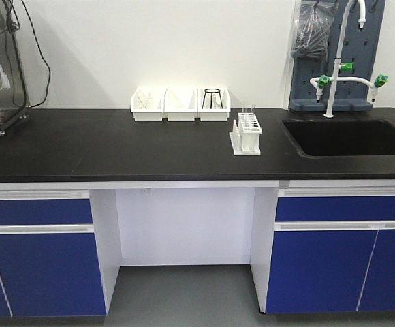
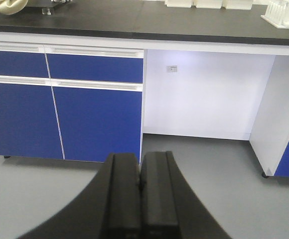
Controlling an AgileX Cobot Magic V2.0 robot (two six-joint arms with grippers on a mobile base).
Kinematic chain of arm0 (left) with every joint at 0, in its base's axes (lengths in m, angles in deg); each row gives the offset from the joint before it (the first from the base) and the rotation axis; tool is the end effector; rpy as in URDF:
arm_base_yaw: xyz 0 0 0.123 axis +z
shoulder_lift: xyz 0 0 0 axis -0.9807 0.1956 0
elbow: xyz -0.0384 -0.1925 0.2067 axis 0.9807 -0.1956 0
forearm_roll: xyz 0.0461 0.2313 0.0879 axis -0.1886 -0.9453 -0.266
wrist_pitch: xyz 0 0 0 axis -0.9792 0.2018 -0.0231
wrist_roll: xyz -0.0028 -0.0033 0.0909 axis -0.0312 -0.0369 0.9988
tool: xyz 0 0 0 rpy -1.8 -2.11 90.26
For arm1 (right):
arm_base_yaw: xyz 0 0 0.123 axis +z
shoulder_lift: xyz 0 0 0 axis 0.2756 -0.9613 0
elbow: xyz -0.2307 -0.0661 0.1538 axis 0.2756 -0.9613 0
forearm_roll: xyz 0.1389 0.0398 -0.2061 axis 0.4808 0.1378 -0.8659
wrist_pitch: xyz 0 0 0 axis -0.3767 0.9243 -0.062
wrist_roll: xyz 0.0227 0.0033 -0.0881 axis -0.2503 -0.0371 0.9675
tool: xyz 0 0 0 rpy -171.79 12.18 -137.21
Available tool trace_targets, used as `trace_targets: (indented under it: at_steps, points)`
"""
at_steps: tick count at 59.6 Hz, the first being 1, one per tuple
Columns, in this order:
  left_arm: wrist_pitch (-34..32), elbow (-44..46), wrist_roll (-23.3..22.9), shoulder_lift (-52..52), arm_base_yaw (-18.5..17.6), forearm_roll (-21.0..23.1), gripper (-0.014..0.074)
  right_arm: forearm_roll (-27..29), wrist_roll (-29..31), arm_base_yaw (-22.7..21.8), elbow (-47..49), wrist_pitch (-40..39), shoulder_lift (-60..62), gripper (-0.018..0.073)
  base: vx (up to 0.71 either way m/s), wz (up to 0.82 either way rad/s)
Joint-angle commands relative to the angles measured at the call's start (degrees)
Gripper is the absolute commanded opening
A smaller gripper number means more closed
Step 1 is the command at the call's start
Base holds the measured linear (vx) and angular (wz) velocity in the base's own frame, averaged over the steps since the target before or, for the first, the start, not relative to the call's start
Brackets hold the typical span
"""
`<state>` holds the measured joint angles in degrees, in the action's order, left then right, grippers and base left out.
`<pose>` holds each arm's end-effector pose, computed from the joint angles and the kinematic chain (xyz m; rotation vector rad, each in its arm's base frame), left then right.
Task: Flip and reinsert test tube from rack
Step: 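Drive the base toward the bench with the white test-tube rack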
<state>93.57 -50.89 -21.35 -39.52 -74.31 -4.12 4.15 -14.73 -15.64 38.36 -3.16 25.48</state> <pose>0.0542 0.0054 0.1775 -0.1857 1.7792 -0.0186 0.0559 -0.0007 0.1838 -0.1092 1.7179 -0.1015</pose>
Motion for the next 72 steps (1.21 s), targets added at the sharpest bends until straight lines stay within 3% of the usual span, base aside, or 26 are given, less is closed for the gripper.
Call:
trace_targets:
  at_steps: [1, 72]
  points:
    - [-5.0, -0.1, 0.0, -0.7, -0.4, 0.2, -0.0006, -0.6, 0.2, -0.3, 0.0, -4.9, 0.5, -0.0008, 0.1, 0.02]
    - [-5.0, -0.1, 0.0, -0.7, -0.4, 0.2, -0.0006, -0.6, 0.2, -0.3, 0.0, -4.0, 0.5, -0.0008, 0.2, -0.02]
